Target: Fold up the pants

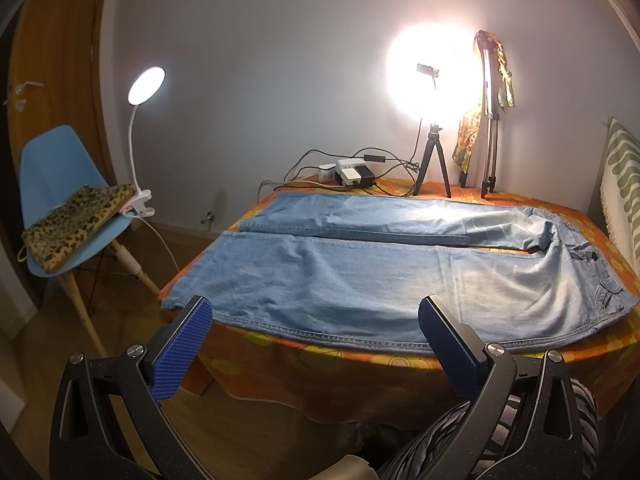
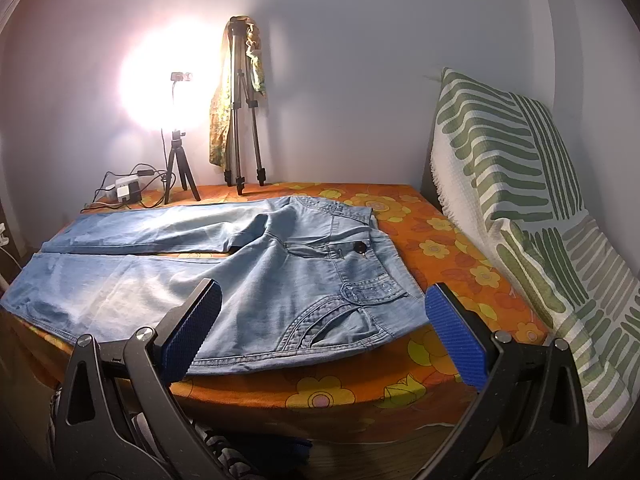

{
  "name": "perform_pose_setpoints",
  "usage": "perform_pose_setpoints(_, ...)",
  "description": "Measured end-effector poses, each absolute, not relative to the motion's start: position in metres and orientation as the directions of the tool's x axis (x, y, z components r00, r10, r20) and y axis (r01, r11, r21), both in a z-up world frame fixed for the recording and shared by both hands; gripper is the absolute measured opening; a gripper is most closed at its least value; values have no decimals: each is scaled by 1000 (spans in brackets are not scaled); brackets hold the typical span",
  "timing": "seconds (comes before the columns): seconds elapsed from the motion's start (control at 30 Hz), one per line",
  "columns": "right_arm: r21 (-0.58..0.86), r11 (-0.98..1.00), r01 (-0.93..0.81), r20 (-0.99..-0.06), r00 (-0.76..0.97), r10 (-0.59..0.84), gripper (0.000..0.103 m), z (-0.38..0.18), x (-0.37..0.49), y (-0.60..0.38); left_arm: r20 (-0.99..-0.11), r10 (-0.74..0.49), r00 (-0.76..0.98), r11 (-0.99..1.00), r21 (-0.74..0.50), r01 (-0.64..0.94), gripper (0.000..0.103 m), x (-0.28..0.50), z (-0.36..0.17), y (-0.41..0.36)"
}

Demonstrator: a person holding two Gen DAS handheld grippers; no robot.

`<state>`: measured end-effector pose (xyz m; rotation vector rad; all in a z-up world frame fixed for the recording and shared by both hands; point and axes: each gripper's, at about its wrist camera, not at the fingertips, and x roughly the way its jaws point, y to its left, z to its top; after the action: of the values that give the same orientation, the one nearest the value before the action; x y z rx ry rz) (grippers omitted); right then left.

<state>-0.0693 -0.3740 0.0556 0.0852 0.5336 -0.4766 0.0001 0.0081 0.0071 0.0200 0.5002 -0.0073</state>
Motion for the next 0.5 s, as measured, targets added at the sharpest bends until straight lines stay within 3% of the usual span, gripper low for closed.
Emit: perform_pose_setpoints(0.5, -41, 890, 454, -508, 757, -410, 103, 55, -69, -372, -480, -19, 877, 1000, -11, 15, 103, -1, 9, 4)
